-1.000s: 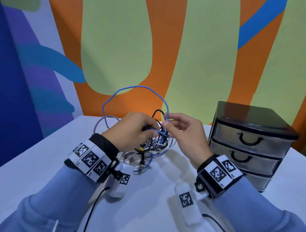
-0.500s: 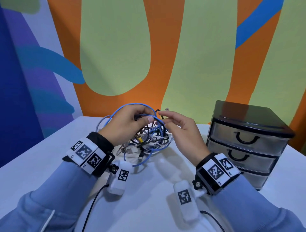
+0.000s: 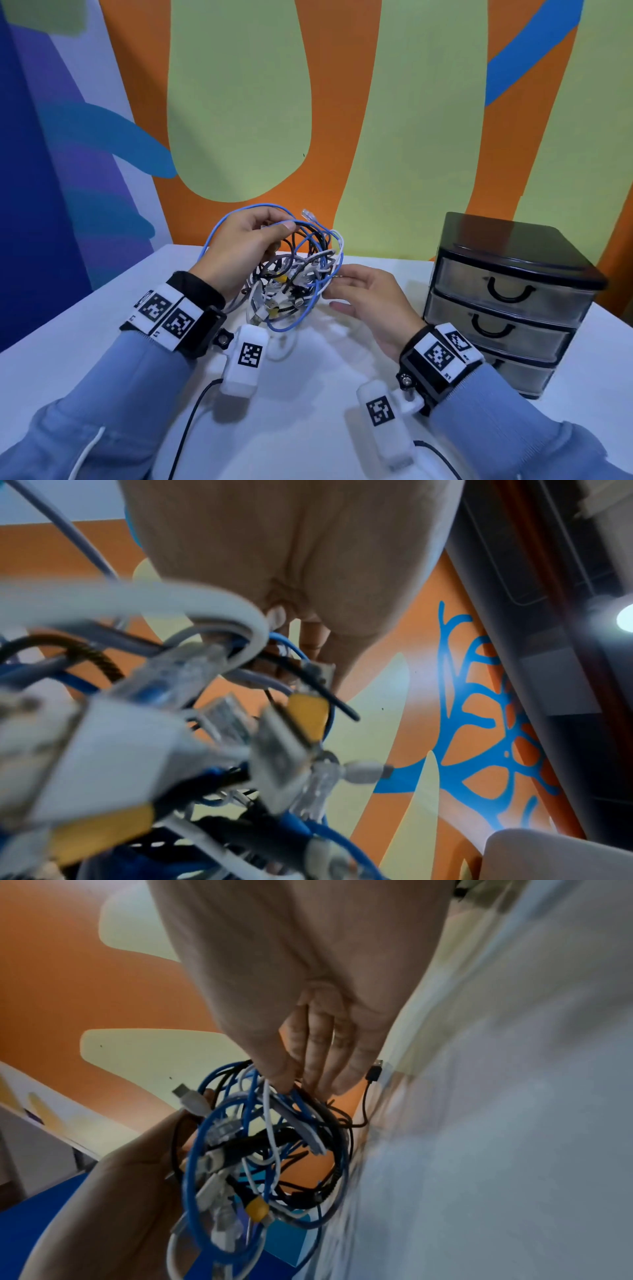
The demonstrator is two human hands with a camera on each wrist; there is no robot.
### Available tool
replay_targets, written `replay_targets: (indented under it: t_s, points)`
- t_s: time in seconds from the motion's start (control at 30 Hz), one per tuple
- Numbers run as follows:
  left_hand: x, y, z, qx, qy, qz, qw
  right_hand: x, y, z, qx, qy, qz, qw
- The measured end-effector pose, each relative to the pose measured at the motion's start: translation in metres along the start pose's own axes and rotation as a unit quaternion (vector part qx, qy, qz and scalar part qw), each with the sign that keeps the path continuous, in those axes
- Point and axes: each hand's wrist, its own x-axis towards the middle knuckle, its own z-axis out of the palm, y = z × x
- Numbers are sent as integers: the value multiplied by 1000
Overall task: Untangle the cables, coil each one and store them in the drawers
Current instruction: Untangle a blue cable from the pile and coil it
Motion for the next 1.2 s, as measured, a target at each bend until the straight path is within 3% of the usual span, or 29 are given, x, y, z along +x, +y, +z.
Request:
replay_targets:
  t_s: [0.17,0.33,0.43,0.53,0.9,1.1,1.2]
  points:
    - [0,3,2,-69,10,-8,998,-3,-3,3,16,2,-18,1000]
    - [1,9,1,-160,31,-23,986,-1,-18,5,84,80,-123,986]
    - [0,7,-3,-21,-8,-60,998,0,-23,4,107,118,-168,973]
    - [0,2,-9,129,-35,-56,989,0,-22,1,91,137,-171,972]
    - [-4,9,-11,250,-15,14,968,-2,-20,-1,0,99,-142,985]
    - [-12,20,-11,401,29,90,911,-2,-20,-2,-71,115,-156,979]
    - [-13,23,-10,411,45,117,903,0,-17,-4,-74,126,-136,980]
